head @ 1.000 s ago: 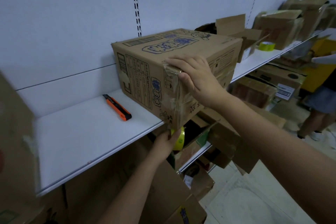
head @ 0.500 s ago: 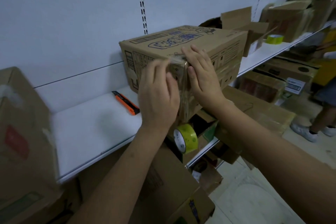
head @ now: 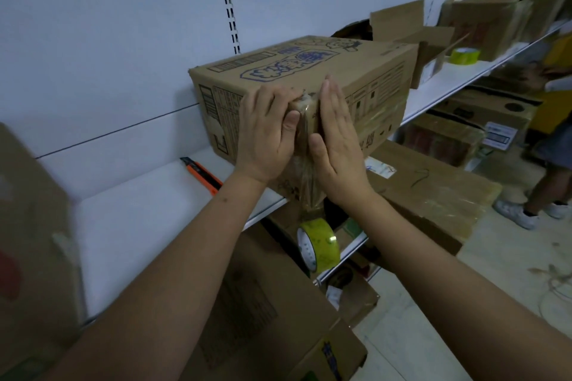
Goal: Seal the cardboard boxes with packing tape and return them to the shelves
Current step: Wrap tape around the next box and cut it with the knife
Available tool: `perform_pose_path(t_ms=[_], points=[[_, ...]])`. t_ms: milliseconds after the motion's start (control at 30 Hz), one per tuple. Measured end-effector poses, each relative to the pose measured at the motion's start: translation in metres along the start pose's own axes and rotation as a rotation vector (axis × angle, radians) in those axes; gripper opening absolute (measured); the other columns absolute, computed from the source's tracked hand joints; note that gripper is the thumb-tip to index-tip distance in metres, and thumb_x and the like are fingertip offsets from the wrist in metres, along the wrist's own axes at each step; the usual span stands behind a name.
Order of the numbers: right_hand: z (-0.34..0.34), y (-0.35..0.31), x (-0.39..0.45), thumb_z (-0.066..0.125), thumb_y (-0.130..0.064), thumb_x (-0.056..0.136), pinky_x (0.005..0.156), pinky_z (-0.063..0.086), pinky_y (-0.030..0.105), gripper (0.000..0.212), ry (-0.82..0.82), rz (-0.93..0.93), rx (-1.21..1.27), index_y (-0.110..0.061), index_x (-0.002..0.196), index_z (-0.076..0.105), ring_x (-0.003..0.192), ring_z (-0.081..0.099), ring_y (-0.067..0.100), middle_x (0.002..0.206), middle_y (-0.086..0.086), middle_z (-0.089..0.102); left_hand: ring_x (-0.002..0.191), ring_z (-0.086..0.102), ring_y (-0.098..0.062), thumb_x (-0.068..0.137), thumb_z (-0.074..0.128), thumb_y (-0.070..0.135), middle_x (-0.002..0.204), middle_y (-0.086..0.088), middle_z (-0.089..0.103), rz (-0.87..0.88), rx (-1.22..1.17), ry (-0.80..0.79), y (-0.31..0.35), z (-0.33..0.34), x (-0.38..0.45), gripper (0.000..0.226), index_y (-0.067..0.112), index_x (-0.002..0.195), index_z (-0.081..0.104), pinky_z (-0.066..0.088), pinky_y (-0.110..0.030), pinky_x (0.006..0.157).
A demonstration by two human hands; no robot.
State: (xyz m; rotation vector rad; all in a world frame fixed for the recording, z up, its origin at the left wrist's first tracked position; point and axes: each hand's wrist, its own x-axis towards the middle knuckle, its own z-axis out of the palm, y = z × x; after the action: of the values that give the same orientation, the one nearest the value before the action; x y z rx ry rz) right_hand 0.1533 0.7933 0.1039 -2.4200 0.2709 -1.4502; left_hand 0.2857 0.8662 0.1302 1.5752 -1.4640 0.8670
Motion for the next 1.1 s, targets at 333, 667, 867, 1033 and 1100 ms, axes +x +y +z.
perform_pose_path(t_ms=[333, 667, 867, 1033, 1100], points=[[0.032, 0.029, -0.033, 0.023, -0.029, 0.106, 0.124, 0.014, 0.048, 0.058, 0.047, -0.03, -0.19, -0.002, 0.155, 0.007, 0.153, 0.005, 0.027, 0.163, 0.011, 0.006, 0.101, 0.048, -0.025, 0.106, 0.025, 0.036, 0.107, -0.008, 0.055, -0.025, -0.07, 0.013, -0.001, -0.004, 0.002, 0.049, 0.018, 0.131, 0.063, 0.038, -0.038, 0.094], [0.017, 0.005, -0.056, 0.022, -0.049, 0.105, 0.124, 0.015, 0.047, 0.074, -0.028, 0.138, -0.28, 0.003, 0.155, 0.006, 0.154, 0.005, 0.027, 0.165, 0.018, 0.0, 0.106, 0.047, -0.025, 0.103, 0.025, 0.045, 0.112, -0.011, 0.053, -0.111, -0.052, 0.027, 0.009, -0.003, 0.001, 0.052, 0.012, 0.116, 0.062, 0.038, -0.04, 0.095], [0.052, 0.006, -0.064, 0.028, -0.046, 0.106, 0.124, 0.015, 0.049, 0.075, -0.011, 0.176, -0.32, 0.003, 0.153, -0.006, 0.153, 0.003, 0.035, 0.162, 0.025, 0.001, 0.104, 0.048, -0.027, 0.1, 0.026, 0.058, 0.11, -0.012, 0.055, -0.103, 0.095, 0.017, 0.006, 0.003, 0.002, 0.06, 0.012, 0.113, 0.061, 0.038, -0.04, 0.091], [0.064, 0.011, -0.091, 0.034, -0.048, 0.105, 0.122, 0.021, 0.049, 0.084, -0.093, 0.246, -0.378, 0.008, 0.151, -0.009, 0.152, 0.003, 0.038, 0.161, 0.029, -0.003, 0.103, 0.048, -0.029, 0.101, 0.023, 0.055, 0.109, -0.013, 0.055, -0.081, 0.138, 0.033, 0.004, 0.005, 0.001, 0.059, 0.011, 0.111, 0.061, 0.038, -0.041, 0.087], [0.072, 0.008, -0.106, 0.037, -0.049, 0.103, 0.122, 0.022, 0.047, 0.09, -0.146, 0.369, -0.372, 0.007, 0.151, -0.014, 0.153, 0.0, 0.036, 0.161, 0.026, -0.009, 0.103, 0.048, -0.029, 0.101, 0.023, 0.055, 0.109, -0.013, 0.055, -0.082, 0.14, 0.033, 0.003, 0.005, 0.0, 0.059, 0.011, 0.112, 0.061, 0.037, -0.041, 0.087]])
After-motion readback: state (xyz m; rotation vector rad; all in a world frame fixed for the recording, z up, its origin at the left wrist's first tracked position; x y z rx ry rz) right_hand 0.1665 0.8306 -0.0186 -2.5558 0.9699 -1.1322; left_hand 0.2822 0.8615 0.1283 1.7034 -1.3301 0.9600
